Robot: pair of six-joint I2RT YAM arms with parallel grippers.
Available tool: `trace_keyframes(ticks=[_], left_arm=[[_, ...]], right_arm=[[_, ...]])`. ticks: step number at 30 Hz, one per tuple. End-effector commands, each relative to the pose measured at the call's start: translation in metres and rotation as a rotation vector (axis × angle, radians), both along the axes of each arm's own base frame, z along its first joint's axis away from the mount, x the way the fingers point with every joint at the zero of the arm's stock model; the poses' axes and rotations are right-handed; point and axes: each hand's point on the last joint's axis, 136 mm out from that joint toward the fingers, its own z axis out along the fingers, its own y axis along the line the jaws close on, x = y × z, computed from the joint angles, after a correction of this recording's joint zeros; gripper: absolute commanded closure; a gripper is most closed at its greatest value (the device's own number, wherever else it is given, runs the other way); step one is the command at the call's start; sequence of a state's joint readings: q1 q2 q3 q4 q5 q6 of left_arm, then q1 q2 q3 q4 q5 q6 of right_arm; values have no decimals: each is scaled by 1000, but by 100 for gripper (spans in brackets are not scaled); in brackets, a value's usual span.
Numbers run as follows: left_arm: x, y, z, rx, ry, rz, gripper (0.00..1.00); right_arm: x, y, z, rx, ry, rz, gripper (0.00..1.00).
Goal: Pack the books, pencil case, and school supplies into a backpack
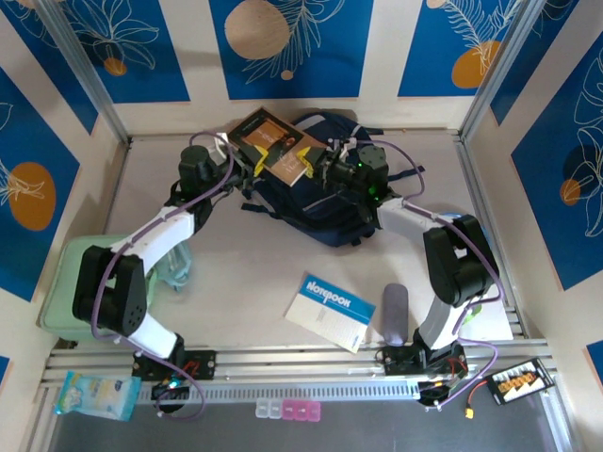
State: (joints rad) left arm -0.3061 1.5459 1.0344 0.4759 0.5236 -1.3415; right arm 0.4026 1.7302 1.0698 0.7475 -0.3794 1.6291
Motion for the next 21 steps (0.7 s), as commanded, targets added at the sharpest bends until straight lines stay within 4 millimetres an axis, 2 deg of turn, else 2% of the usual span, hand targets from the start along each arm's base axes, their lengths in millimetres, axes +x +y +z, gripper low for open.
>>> trace_keyframes(ticks=[1, 3, 6, 9, 11, 16, 21], left_arm=[[-19, -5, 11, 119, -80, -50, 55], [-23, 1, 1, 223, -81, -42, 39], [-31, 5, -13, 404, -88, -68, 24], [-41, 0, -24, 598, -135, -129, 9], [-47, -12, -27, 706, -195, -191, 1], [-55, -56, -43, 915, -304, -368, 0], [-52, -107, -69, 1127, -444, -534, 0]], right_arm=[[-5, -24, 12, -56, -50, -69, 93], [-11, -39, 13, -114, -67, -99, 94], [-24, -66, 19, -237, -109, -155, 94], [-39, -101, 23, -395, -150, -231, 94], [-49, -124, 27, -472, -172, -283, 95], [-71, -176, 30, -614, -158, -418, 94], [-90, -225, 14, -728, -39, -548, 95]])
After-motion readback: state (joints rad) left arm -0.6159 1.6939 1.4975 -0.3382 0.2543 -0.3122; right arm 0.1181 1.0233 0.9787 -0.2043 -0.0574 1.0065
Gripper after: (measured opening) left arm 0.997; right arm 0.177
